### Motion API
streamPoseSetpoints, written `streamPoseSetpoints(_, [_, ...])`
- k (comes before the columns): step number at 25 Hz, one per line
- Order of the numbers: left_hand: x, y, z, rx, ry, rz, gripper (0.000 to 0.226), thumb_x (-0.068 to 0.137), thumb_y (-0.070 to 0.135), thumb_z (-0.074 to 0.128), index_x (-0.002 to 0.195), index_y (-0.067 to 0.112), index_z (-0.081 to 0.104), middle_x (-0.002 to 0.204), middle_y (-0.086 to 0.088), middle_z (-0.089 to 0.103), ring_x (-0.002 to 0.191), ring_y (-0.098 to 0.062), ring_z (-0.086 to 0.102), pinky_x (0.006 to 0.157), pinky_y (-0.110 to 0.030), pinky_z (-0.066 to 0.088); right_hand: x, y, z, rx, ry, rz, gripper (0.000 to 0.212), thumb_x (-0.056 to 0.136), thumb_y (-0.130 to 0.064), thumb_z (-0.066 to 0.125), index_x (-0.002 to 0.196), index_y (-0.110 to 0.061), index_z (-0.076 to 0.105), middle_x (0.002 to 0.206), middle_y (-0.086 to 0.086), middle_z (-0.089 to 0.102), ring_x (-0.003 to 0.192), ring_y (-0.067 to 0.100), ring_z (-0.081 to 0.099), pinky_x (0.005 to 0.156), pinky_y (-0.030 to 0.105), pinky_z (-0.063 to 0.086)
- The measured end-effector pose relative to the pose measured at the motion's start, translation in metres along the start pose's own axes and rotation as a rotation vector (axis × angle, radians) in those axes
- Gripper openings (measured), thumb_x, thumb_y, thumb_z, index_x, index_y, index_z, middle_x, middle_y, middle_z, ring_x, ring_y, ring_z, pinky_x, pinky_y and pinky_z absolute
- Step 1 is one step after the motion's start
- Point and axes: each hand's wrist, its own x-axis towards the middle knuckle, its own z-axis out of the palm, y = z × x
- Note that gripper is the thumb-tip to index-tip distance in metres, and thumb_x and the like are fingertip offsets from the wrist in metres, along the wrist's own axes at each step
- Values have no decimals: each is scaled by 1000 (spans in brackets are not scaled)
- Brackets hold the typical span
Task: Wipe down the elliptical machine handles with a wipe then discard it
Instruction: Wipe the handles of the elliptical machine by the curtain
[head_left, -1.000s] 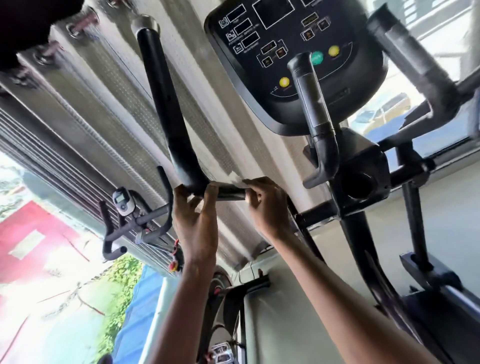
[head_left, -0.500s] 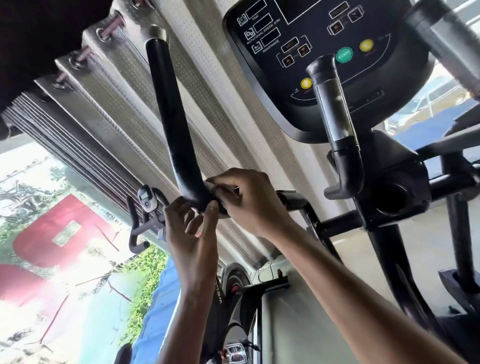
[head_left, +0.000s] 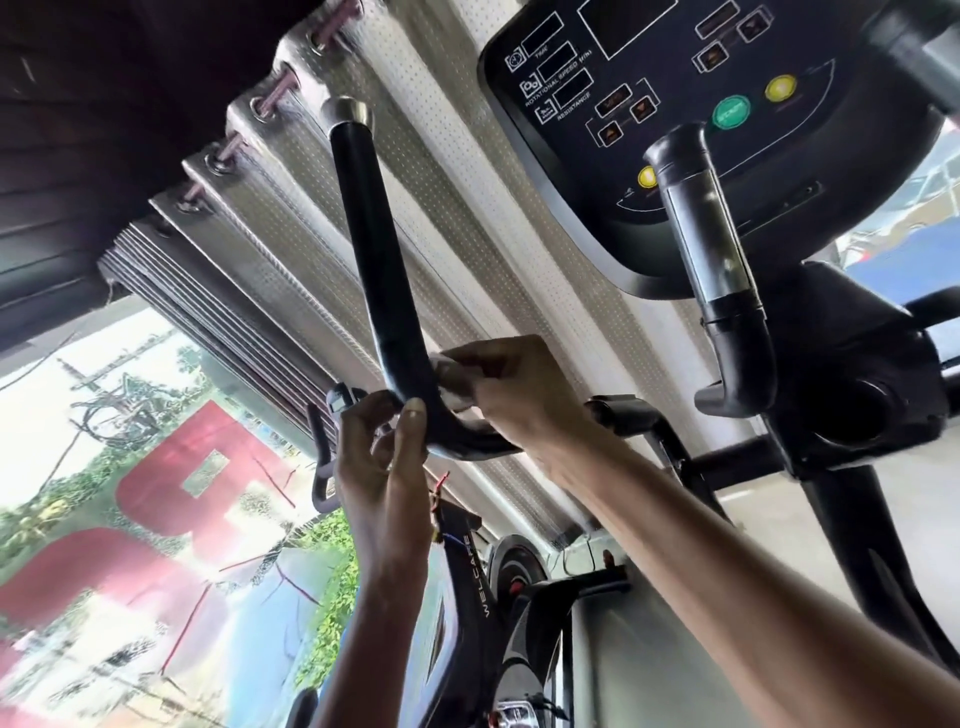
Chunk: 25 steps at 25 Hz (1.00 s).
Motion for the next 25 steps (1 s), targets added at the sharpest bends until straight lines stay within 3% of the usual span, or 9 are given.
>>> streamPoseSetpoints(3, [-7,-2,7,-9,-10,-25,29,89,32,67,109,11,61,91,8,73,89,-11,71,89,-49,57,-11,19,-29,-449,-126,-260,18,89,-23,76,108,-23,78,95,-5,78,86,3,71,83,21,55])
streamPoseSetpoints(6, [-14,-10,15,-31,-50,-108,33,95,36,64,100,3,65,88,8,75,93,-15,73,91,-52,59,-7,48,-54,-796,-21,-318,24,89,-17,75,113,-18,76,104,-2,76,93,10,69,93,27,52])
streamPoseSetpoints(9, [-13,-18,18,-35,-53,-162,45,88,48,63,90,4,74,89,-14,77,94,-27,75,87,-47,61,-13,64,-59,-734,37,-325,23,90,-11,71,113,-14,76,105,-1,75,93,8,67,95,23,49])
streamPoseSetpoints(12, [-16,-30,25,83,-35,-128,48,77,56,69,91,11,78,85,-8,76,92,-24,74,85,-43,58,-7,80,-65,-737,94,-289,20,91,-12,70,110,-15,77,102,-1,76,92,12,68,92,23,50])
streamPoseSetpoints(14, [-21,-40,31,72,-35,-145,39,73,50,75,93,17,78,91,-4,78,97,-22,74,89,-41,57,0,86,-71,-765,103,-228,19,91,-10,68,107,-15,77,99,-1,76,90,13,68,91,22,48])
streamPoseSetpoints(17, [-26,-50,39,-15,-19,-190,13,78,29,82,90,30,78,94,-4,79,100,-24,74,87,-37,61,6,93,-75,-776,70,-238,16,92,-11,68,105,-14,77,96,-2,75,88,11,68,81,2,37])
streamPoseSetpoints(19, [-28,-53,43,-12,5,-211,22,86,13,82,85,35,78,90,0,79,95,-19,75,82,-39,61,10,96,-78,-810,121,-210,14,93,-16,68,99,-14,79,89,0,77,80,14,69,71,4,35])
streamPoseSetpoints(22, [-27,-57,46,0,36,-172,21,87,6,78,84,26,76,86,2,79,87,-12,75,78,-35,60,12,96,-72,-731,122,-232,16,93,-18,69,106,-15,78,96,-5,77,79,0,63,76,-1,36])
streamPoseSetpoints(25, [-24,-61,48,30,-2,-123,13,87,7,78,91,19,77,86,6,80,86,-8,76,74,-21,56,12,104,-67,-727,192,-252,15,93,-17,68,103,-16,79,96,-5,77,84,6,68,84,16,48])
